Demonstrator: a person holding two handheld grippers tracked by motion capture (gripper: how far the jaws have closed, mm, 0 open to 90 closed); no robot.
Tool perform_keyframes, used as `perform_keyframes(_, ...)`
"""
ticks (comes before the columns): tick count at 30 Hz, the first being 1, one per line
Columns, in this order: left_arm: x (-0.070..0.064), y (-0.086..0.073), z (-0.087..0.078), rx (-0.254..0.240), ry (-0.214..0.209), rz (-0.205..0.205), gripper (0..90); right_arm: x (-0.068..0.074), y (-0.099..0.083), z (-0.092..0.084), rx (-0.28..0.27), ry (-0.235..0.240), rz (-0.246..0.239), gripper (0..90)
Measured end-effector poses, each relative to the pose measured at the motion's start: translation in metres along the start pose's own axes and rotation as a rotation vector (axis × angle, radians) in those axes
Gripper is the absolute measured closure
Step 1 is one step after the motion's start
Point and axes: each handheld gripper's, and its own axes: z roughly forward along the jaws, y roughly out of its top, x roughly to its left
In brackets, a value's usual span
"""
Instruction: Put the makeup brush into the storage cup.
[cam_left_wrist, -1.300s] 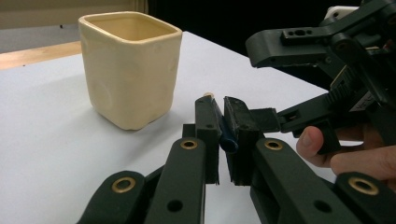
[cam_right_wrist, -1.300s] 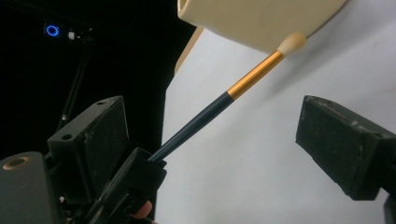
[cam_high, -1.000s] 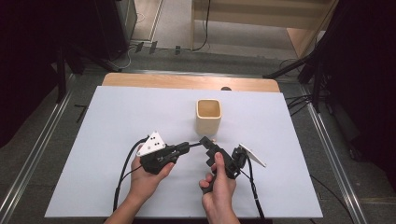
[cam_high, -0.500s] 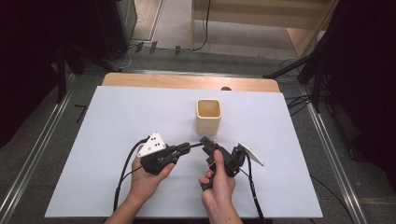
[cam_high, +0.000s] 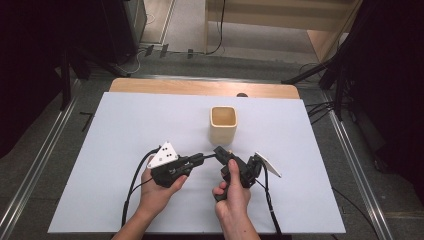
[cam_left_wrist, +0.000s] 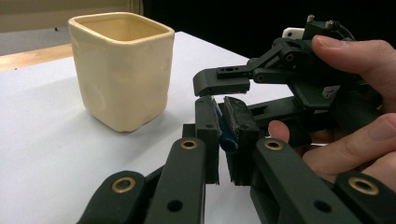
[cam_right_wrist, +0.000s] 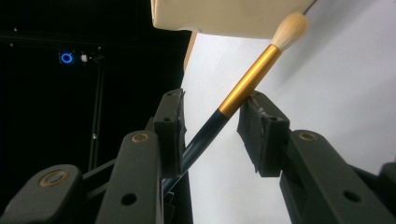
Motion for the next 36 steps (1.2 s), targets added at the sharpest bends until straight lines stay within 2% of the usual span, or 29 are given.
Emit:
perform_keyframes(11, 0.0, 0.0, -0.001, -0.01, 0.002, -0.002, 85.4, -0.001, 0.001, 0.003, -0.003, 0.017, 0.028, 68.7)
perform_keyframes(20, 0.0, 0.0, -0.001, -0.008, 0.003, 0.0, 85.4, -0.001, 0.001, 0.003, -0.01, 0.028, 0.026, 71.7)
perform_keyframes(24, 0.001, -0.001, 0.0, 0.003, -0.005, -0.007, 85.3, -0.001, 0.002, 0.002, -0.018, 0.047, 0.03, 74.3)
perform_keyframes(25, 0.001, -0.002, 0.001, 0.015, -0.024, -0.013, 85.0, -0.001, 0.002, 0.001, -0.022, 0.057, 0.032, 76.3)
perform_keyframes(26, 0.002, -0.002, 0.0, 0.014, -0.031, -0.022, 80.8, 0.0, 0.002, -0.002, -0.042, 0.07, 0.023, 84.1)
perform_keyframes(27, 0.002, -0.002, 0.001, 0.014, -0.034, -0.032, 72.8, 0.002, 0.002, -0.004, -0.057, 0.065, 0.014, 84.4)
perform_keyframes(28, 0.002, -0.002, 0.001, 0.016, -0.03, -0.035, 64.6, 0.003, 0.003, -0.005, -0.069, 0.081, 0.001, 84.5)
perform_keyframes(29, 0.002, -0.002, 0.001, 0.014, -0.036, -0.036, 60.3, 0.004, 0.003, -0.007, -0.074, 0.088, -0.019, 84.5)
perform_keyframes(30, 0.002, -0.002, 0.0, 0.012, -0.037, -0.035, 58.5, 0.005, 0.004, -0.008, -0.079, 0.087, -0.036, 84.6)
perform_keyframes(36, 0.002, -0.001, -0.001, 0.006, -0.04, -0.028, 53.5, 0.005, 0.005, -0.009, -0.079, 0.077, -0.066, 84.6)
